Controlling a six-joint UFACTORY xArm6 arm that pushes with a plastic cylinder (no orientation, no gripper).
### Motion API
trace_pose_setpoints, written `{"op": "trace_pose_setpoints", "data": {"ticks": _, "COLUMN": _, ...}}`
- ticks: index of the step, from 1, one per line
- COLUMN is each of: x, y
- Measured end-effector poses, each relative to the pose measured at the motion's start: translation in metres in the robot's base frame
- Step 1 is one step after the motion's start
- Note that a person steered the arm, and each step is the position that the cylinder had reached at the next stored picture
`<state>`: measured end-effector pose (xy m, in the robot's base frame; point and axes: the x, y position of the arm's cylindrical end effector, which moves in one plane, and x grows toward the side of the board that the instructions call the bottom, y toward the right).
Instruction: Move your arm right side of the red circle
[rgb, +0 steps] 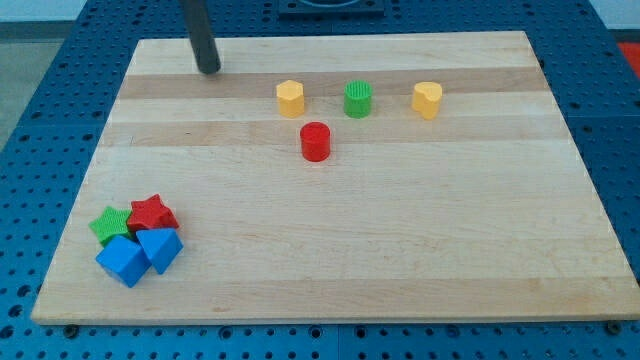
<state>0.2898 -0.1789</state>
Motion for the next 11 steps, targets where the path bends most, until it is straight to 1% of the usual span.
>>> {"op": "trace_pose_setpoints", "data": {"ticks": 1, "x": 0.060, "y": 0.000}}
{"op": "trace_pose_setpoints", "data": {"ticks": 2, "x": 0.066, "y": 0.001}}
{"op": "trace_pose_setpoints", "data": {"ticks": 4, "x": 0.166, "y": 0.046}}
{"op": "trace_pose_setpoints", "data": {"ticks": 5, "x": 0.172, "y": 0.108}}
{"op": "trace_pose_setpoints", "data": {"ticks": 6, "x": 0.172, "y": 0.194}}
{"op": "trace_pose_setpoints", "data": {"ticks": 7, "x": 0.172, "y": 0.249}}
{"op": "trace_pose_setpoints", "data": {"ticks": 8, "x": 0.172, "y": 0.252}}
{"op": "trace_pose_setpoints", "data": {"ticks": 9, "x": 0.132, "y": 0.233}}
{"op": "trace_pose_setpoints", "data": {"ticks": 11, "x": 0.126, "y": 0.220}}
